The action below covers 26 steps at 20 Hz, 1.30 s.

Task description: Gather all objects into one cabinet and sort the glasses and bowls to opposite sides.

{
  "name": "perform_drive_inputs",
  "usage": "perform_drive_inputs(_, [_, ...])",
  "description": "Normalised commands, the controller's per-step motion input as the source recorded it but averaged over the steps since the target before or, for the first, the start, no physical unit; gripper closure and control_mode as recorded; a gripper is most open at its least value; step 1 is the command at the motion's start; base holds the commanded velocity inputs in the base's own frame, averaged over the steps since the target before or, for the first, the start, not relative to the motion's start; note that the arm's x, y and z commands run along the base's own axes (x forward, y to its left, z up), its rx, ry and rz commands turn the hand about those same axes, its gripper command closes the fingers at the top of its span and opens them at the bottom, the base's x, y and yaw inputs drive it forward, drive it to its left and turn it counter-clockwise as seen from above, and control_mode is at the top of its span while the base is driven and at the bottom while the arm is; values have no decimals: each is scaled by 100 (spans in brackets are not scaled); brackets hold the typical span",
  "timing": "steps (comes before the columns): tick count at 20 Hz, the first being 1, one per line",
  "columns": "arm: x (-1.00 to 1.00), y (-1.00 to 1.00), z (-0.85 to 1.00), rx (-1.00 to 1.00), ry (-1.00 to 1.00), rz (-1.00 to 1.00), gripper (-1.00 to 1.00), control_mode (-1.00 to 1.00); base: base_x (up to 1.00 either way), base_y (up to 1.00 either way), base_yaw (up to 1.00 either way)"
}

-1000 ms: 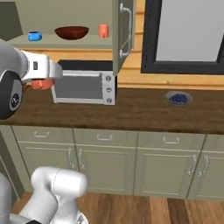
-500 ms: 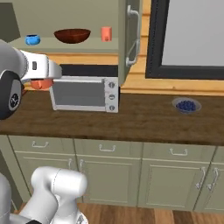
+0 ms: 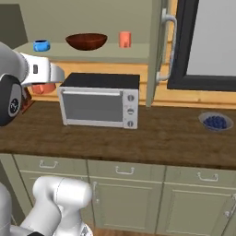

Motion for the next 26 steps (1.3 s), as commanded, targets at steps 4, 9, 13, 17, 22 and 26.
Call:
perform_drive_inputs(4, [0, 0, 0, 0, 0, 0, 100, 100, 54, 43, 13])
perform_drive_inputs(9, [0, 0, 0, 0, 0, 0, 100, 100, 35, 46, 12])
perform_drive_inputs(13, [0, 0, 0, 0, 0, 0, 100, 100, 38, 8, 1])
perform_drive_inputs(17, [0, 0, 0, 0, 0, 0, 100, 100, 41, 0, 0])
perform_drive_inputs(22, [0, 0, 0, 0, 0, 0, 100, 100, 47, 0, 0])
perform_drive_inputs(26, [0, 0, 0, 0, 0, 0, 100, 100, 58, 0, 0])
